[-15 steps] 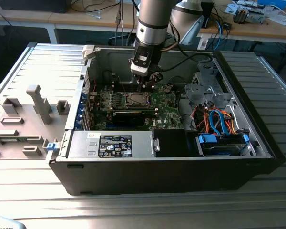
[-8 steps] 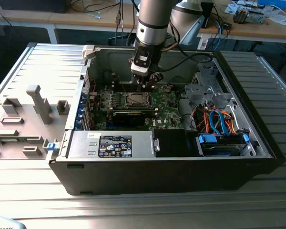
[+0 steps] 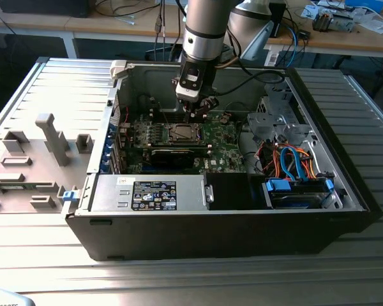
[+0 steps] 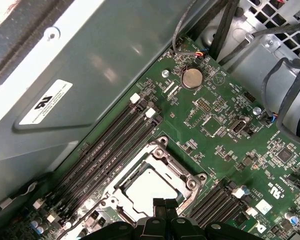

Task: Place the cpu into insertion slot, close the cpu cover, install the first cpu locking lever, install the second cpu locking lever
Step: 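Install the first cpu locking lever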

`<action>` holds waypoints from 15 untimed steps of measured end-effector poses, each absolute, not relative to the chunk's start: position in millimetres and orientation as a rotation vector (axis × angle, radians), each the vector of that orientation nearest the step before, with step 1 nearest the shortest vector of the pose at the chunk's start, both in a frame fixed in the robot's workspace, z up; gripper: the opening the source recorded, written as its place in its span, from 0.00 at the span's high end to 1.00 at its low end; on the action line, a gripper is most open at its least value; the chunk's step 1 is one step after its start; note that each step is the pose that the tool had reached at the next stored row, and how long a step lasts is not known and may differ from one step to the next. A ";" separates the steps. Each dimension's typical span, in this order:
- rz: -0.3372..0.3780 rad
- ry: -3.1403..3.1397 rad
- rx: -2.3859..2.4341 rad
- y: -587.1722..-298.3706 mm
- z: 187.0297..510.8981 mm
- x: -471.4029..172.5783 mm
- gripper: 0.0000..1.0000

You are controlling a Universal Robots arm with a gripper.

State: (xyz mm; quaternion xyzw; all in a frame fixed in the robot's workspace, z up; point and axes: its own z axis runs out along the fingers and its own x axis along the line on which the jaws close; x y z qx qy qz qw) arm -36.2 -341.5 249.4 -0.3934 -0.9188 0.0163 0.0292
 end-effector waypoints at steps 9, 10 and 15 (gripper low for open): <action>0.051 -2.841 -1.197 -341.5 249.4 -36.2 0.89; 0.051 -2.842 -1.194 -341.5 249.4 -36.2 0.89; 0.051 -2.846 -1.185 -341.5 249.4 -36.2 0.89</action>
